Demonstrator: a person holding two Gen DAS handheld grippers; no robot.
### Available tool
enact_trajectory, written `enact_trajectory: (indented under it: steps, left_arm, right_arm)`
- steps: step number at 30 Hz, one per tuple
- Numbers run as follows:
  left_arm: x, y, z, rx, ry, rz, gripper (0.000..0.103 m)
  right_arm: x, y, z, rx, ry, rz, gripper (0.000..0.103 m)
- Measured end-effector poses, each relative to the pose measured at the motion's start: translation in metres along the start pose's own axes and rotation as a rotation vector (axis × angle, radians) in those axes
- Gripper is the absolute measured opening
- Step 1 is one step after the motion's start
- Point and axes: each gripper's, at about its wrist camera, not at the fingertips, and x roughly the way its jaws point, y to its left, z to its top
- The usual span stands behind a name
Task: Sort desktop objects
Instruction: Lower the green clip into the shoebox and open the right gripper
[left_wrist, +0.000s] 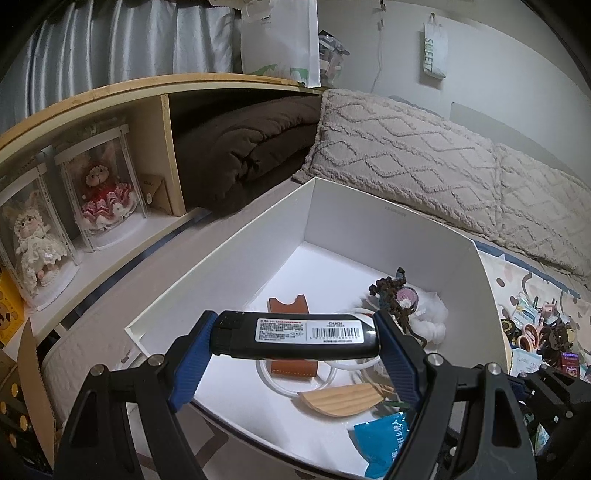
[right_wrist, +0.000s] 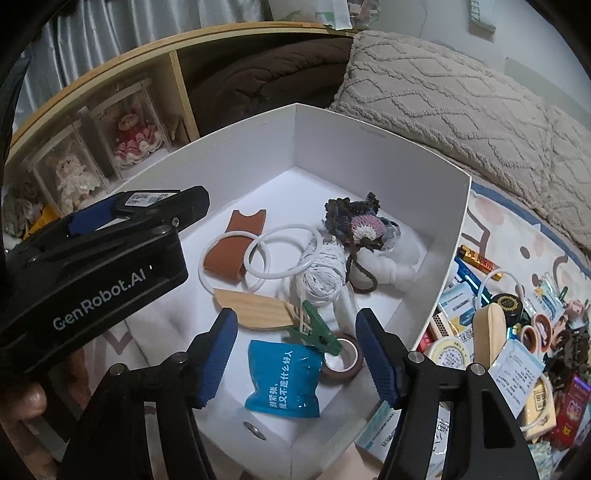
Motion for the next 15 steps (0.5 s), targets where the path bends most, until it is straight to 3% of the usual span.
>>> enact_trajectory:
  steps: [15]
  left_arm:
    - [0.0089,-0.0009,-0.0044,0.041,0.036,0.014,0.083]
  right_arm:
    - [-0.0032,-0.0018,0.0012,0.002,0.006,-0.005,0.067]
